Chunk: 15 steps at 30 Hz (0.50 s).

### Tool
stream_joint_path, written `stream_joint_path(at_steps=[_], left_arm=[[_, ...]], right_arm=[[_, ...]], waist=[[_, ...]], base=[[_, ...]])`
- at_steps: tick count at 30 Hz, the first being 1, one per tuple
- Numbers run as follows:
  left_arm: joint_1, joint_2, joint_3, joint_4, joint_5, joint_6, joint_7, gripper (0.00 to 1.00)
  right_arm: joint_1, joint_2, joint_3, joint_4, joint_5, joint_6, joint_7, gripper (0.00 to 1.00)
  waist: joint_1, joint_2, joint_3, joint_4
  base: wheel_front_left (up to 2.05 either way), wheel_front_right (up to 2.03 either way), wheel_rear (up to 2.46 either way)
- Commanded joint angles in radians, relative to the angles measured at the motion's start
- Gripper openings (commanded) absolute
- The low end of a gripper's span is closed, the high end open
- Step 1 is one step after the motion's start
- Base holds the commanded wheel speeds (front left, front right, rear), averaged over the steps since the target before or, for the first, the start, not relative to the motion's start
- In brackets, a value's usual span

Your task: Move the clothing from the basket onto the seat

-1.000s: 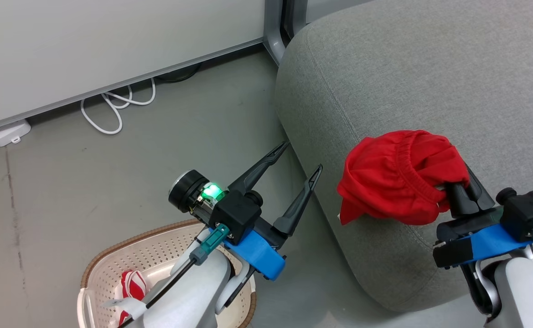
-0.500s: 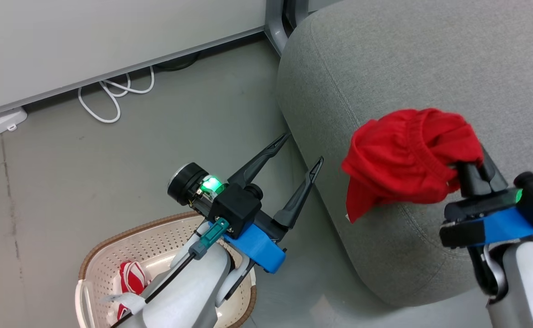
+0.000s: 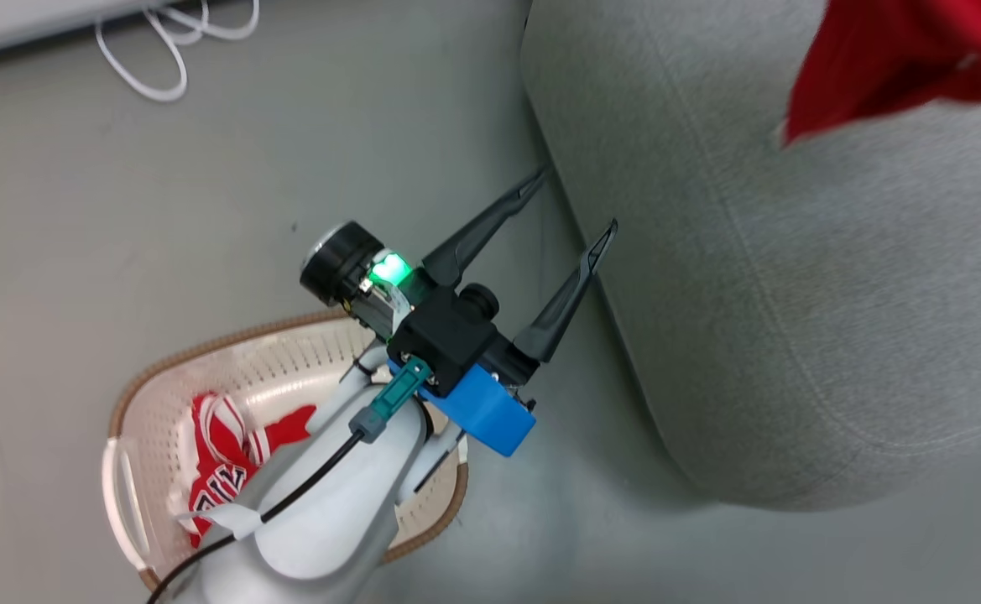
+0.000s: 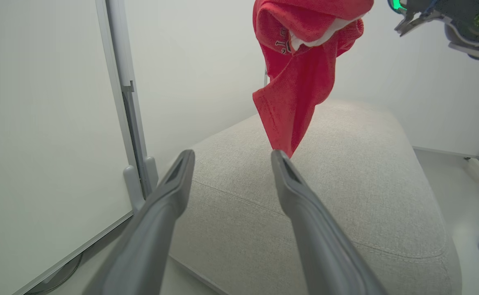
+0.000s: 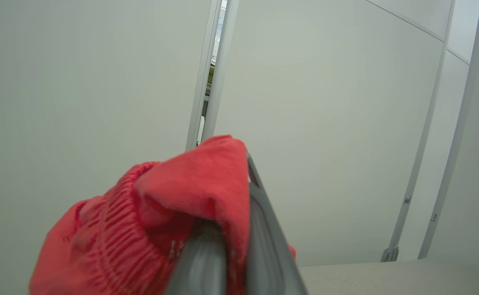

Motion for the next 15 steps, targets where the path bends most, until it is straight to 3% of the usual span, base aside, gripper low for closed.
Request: stream_joint_path(at_steps=[1, 10, 15], left_arm=[[-0.032, 0.011, 0.003, -0.010, 0.010, 0.010, 0.003, 1.00], [-0.114, 0.032, -0.005, -0.064, 0.054, 0.014, 0.028, 1.00], [-0.140, 0.046, -0.011, -0.092, 0.070, 0.021, 0.034, 1.00]], right_arm=[[-0.055, -0.030, -0.021, -0.002, -0.004, 0.000, -0.003, 0.00], [-0.258, -0.173, -0.150, 0.056, 0.011, 0.000, -0.002, 0.00], [-0.305, -0.210, -0.197, 0.214, 0.045, 0.000, -0.002, 0.00]], waist=[[-0.0001, 0.0000, 0.100, 0.013], [-0.0001, 0.0000, 0.282, 0.030], [-0.0001, 0.0000, 0.354, 0.034]], base=[[0.00, 0.00, 0.00], [0.00, 0.00, 0.00], [0.00, 0.00, 0.00]])
